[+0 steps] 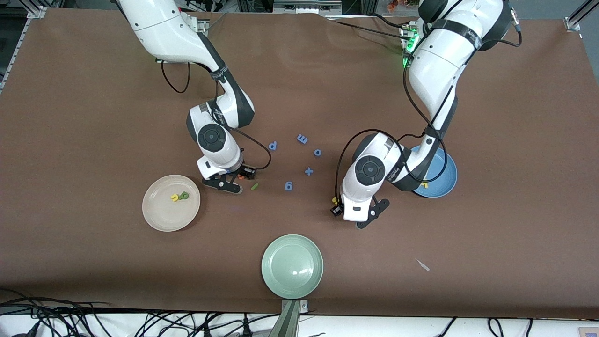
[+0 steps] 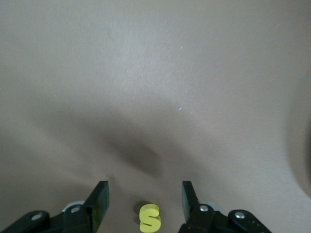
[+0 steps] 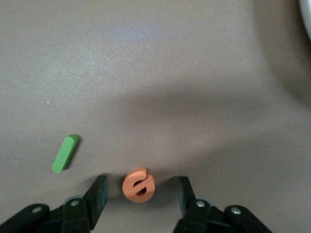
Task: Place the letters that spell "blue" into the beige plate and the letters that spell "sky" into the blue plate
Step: 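Grasp the orange 6 with the right gripper while the left gripper grasps the s, then carry the 6 to the white plate while the left gripper carries the s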
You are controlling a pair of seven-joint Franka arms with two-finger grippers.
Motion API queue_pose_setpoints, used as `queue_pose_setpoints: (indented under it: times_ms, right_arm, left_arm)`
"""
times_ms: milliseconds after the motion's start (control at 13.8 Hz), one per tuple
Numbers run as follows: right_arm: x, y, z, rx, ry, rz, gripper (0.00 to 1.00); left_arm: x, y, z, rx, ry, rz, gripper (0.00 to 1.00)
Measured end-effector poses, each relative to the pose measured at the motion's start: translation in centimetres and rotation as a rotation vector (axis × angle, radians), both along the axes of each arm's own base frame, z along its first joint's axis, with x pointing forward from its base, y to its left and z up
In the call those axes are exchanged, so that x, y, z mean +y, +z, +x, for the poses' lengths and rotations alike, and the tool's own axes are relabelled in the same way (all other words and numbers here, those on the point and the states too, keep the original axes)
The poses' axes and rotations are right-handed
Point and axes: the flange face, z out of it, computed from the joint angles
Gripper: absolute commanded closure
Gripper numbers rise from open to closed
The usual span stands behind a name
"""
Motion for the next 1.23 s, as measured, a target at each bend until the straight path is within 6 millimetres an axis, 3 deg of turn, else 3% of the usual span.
queue_pose_setpoints:
  times_ms: [72,290,507,652,724,797,1014,1159,1231]
  right_arm:
    - [0.0,0.0,0.1,-0.006,0.0,0.003,0.54]
    - [0.1,0.3,0.1,-0.011,0.0,0.006,0.85]
    - [-0.5,0.6,0.3,-0.018,-0.002,0.004,0.88]
    - [-2.0,1.1,1.3,-0.031,-0.002,-0.01,0.88]
    - [-3.2,1.9,2.1,-0.03,0.007,-0.022,0.88]
    - [-4.6,3.2,3.0,-0.013,0.027,-0.042,0.88]
    - [-9.2,9.6,6.2,-0.006,0.086,-0.071,0.88]
    - [-12.0,13.2,7.5,-0.006,0.122,-0.083,0.87]
    - [-13.5,14.0,7.9,-0.009,0.141,-0.087,0.87]
  left_arm:
    - [-0.3,-0.5,-0.2,0.003,0.003,-0.001,0.31]
    - [-1.0,-0.7,-0.6,0.003,0.002,-0.004,0.31]
    - [-1.7,-0.7,-1.0,0.003,-0.008,-0.007,0.38]
    - [-2.5,-1.0,-1.6,0.008,-0.02,-0.005,0.48]
    - [-2.8,-1.2,-1.8,0.011,-0.024,-0.003,0.52]
    - [-2.9,-1.4,-1.9,0.013,-0.025,-0.003,0.61]
    - [-2.8,-1.3,-2.0,0.019,-0.024,0.002,0.95]
    - [-2.8,-1.3,-2.0,0.018,-0.024,0.002,0.99]
    - [-2.8,-1.3,-2.0,0.019,-0.024,0.002,0.99]
